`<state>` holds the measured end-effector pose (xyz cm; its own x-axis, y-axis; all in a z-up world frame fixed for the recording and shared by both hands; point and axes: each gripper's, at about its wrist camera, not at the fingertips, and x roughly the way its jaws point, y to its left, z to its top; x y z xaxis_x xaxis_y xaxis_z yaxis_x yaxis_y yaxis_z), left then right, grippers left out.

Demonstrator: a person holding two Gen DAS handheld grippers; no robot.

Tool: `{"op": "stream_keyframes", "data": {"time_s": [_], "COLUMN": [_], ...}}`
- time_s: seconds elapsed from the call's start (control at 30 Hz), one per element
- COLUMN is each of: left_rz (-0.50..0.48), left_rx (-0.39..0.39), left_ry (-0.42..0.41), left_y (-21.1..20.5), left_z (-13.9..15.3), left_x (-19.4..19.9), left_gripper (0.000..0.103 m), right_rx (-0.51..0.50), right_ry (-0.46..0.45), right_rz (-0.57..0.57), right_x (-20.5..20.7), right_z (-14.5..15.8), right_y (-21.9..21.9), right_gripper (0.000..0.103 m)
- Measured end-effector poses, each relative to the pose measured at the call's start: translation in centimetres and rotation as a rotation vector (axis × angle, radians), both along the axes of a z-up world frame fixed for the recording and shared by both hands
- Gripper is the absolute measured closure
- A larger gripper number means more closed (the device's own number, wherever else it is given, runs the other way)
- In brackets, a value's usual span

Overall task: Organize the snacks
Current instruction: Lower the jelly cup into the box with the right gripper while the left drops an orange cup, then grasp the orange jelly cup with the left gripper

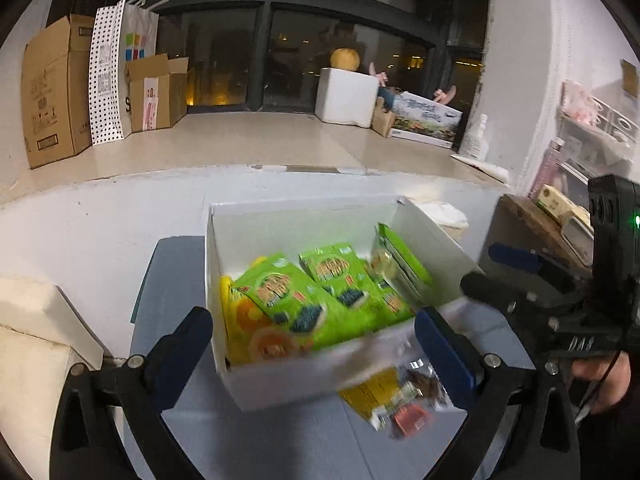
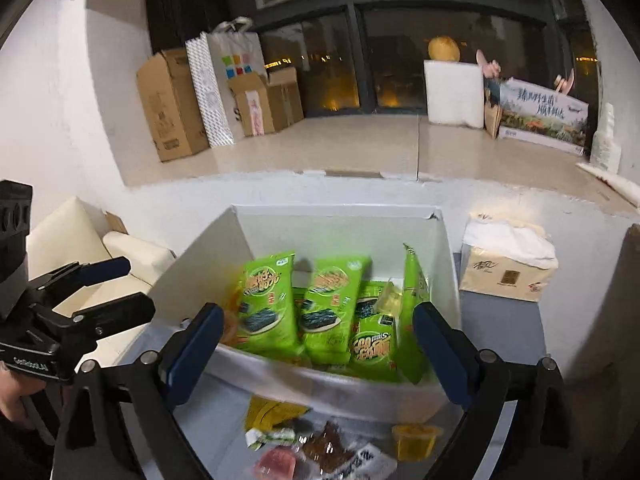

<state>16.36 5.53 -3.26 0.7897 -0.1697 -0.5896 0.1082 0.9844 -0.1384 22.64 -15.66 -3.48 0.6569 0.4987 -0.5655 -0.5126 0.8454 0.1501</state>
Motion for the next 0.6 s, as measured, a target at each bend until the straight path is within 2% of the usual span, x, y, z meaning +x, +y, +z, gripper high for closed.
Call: {"op": "stream_keyframes", "data": {"time_s": [0.1, 0.3, 0.47, 0.6], "left_rz": [-0.019, -0.027, -0.026, -0.048], "left_rx": [-0.016, -0.096, -0.091, -0.083], "left_ry": [-0.003, 0.02, 0.033, 0.064], "left_y": [-0.3, -0.6, -1.7, -2.8], "left_z": [-0.4, -2.0, -3.3, -4.6], "left_x": [-3.0, -9.2, -12.9, -14.2], "left_gripper": [0.0, 0.0, 0.0, 0.0], "right_rx": [0.029, -0.005, 0.003, 0.008], "right_ry": [-0.025, -0.058, -0.037, 0.008], "right_rz": [-0.016, -0.093, -0.137, -0.158], "right_x": [-3.2, -9.0, -12.8, -14.1], "right_z": [1.2, 2.6, 1.9, 0.4], "right_y": [-1.9, -4.9, -7.1, -8.2], "right_gripper": [0.005, 0.005, 0.005, 0.005]}}
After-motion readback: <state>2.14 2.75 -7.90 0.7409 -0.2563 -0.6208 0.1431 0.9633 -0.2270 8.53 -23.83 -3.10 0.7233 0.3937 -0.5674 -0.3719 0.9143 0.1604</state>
